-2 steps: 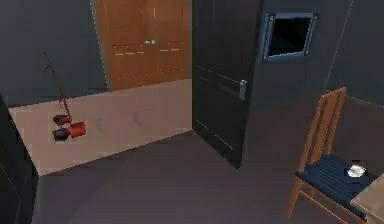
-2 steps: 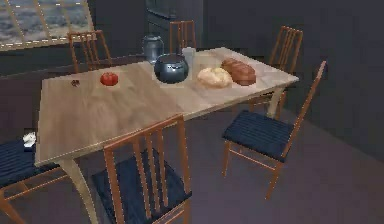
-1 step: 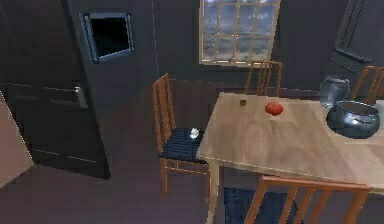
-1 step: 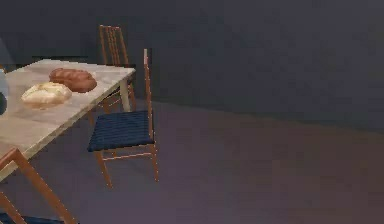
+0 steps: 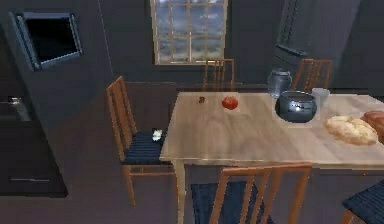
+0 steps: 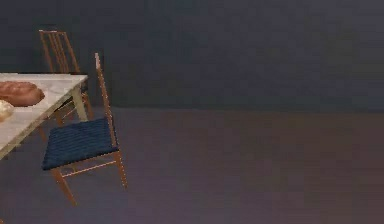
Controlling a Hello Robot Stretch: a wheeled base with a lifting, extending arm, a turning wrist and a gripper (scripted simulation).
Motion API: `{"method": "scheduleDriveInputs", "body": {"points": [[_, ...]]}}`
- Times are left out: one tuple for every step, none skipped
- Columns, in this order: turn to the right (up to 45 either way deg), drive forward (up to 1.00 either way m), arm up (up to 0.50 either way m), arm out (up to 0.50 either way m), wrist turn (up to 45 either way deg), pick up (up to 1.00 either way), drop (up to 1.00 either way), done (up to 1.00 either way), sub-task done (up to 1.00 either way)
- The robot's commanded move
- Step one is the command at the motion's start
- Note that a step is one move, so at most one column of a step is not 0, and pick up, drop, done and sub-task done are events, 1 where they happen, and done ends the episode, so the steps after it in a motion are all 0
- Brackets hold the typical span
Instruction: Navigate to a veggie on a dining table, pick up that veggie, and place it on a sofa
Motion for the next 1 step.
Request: {"method": "scheduleDriveInputs", "body": {"points": [[0.0,0.1,0.0,0.0,0.0,0.0,0.0,0.0,0.0]]}}
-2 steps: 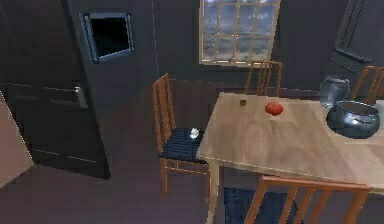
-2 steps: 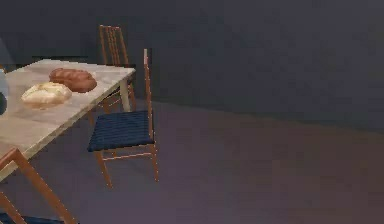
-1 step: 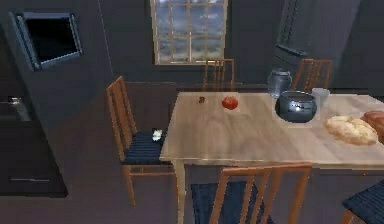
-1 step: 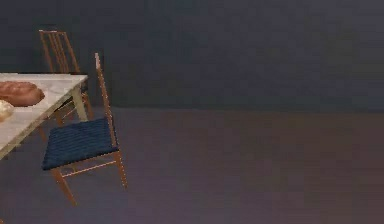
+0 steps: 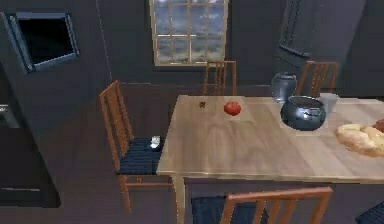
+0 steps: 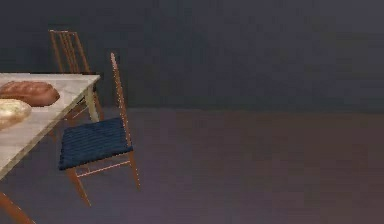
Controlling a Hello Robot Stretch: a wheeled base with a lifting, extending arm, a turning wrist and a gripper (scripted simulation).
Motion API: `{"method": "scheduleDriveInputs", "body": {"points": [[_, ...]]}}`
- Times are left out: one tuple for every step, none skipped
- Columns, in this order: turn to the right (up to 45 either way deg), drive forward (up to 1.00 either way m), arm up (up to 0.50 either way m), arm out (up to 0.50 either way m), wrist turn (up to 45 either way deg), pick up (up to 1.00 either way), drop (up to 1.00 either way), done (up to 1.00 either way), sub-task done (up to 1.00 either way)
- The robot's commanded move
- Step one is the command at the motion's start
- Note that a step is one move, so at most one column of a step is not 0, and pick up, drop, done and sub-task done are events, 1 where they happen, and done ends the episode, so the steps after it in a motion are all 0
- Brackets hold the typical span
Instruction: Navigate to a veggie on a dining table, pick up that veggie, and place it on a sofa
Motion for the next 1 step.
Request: {"method": "scheduleDriveInputs", "body": {"points": [[-45.0,0.0,0.0,0.0,0.0,0.0,0.0,0.0,0.0]]}}
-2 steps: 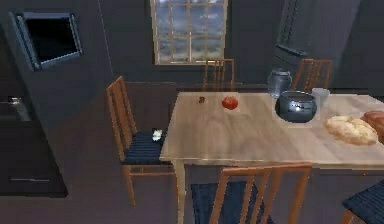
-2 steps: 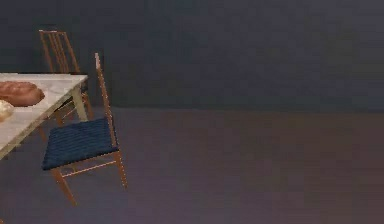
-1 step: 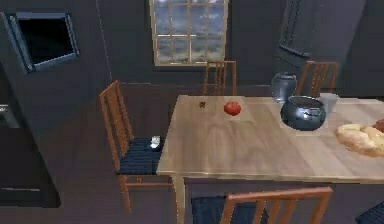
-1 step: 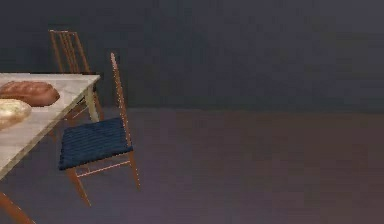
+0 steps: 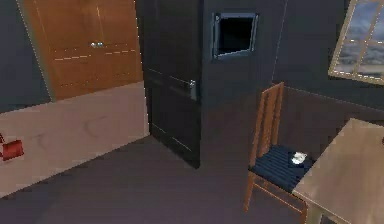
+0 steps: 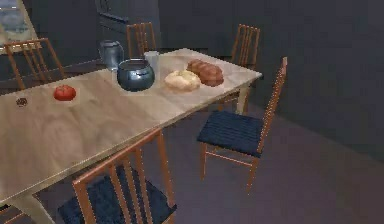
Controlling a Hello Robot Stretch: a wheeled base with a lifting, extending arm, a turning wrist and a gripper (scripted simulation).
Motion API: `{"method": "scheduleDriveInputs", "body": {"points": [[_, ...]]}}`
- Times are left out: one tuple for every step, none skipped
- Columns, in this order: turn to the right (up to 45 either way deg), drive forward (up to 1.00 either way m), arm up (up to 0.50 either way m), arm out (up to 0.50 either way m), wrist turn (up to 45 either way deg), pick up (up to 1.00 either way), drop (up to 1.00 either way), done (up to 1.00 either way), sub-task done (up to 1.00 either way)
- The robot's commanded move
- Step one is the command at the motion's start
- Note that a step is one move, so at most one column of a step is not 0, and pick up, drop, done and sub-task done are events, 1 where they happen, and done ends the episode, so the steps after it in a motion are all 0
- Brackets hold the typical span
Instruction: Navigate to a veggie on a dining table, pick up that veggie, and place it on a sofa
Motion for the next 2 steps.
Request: {"method": "scheduleDriveInputs", "body": {"points": [[-42.0,0.0,0.0,0.0,0.0,0.0,0.0,0.0,0.0],[0.0,0.15,0.0,0.0,0.0,0.0,0.0,0.0,0.0]]}}
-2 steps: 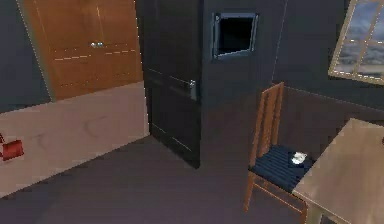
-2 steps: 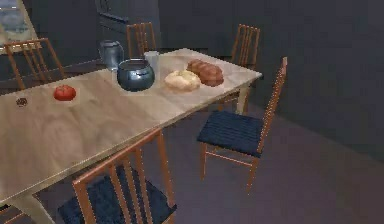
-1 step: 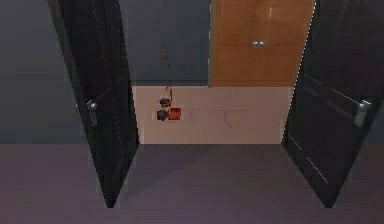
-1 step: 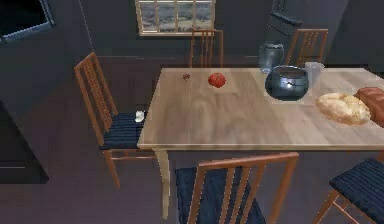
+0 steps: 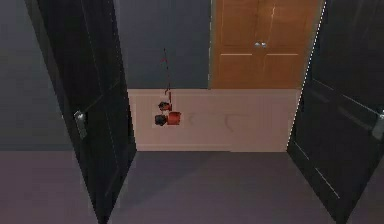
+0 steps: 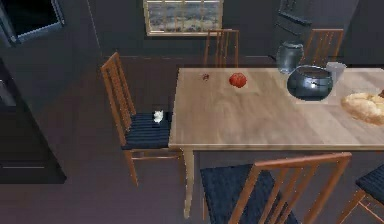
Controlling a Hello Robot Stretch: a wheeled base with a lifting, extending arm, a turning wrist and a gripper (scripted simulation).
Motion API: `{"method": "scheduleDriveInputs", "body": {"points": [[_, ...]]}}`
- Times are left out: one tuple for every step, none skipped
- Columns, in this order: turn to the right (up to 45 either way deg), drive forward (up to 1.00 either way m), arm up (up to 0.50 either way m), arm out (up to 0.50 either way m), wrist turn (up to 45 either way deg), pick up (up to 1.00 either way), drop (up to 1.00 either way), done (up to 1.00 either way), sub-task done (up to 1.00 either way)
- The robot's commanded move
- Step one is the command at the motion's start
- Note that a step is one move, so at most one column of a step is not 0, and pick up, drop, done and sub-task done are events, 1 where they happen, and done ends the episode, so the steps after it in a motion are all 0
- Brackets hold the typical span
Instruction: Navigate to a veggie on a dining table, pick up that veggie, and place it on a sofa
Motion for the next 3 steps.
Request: {"method": "scheduleDriveInputs", "body": {"points": [[39.0,0.0,0.0,0.0,0.0,0.0,0.0,0.0,0.0],[0.0,0.4,0.0,0.0,0.0,0.0,0.0,0.0,0.0],[15.0,0.0,0.0,0.0,0.0,0.0,0.0,0.0,0.0]]}}
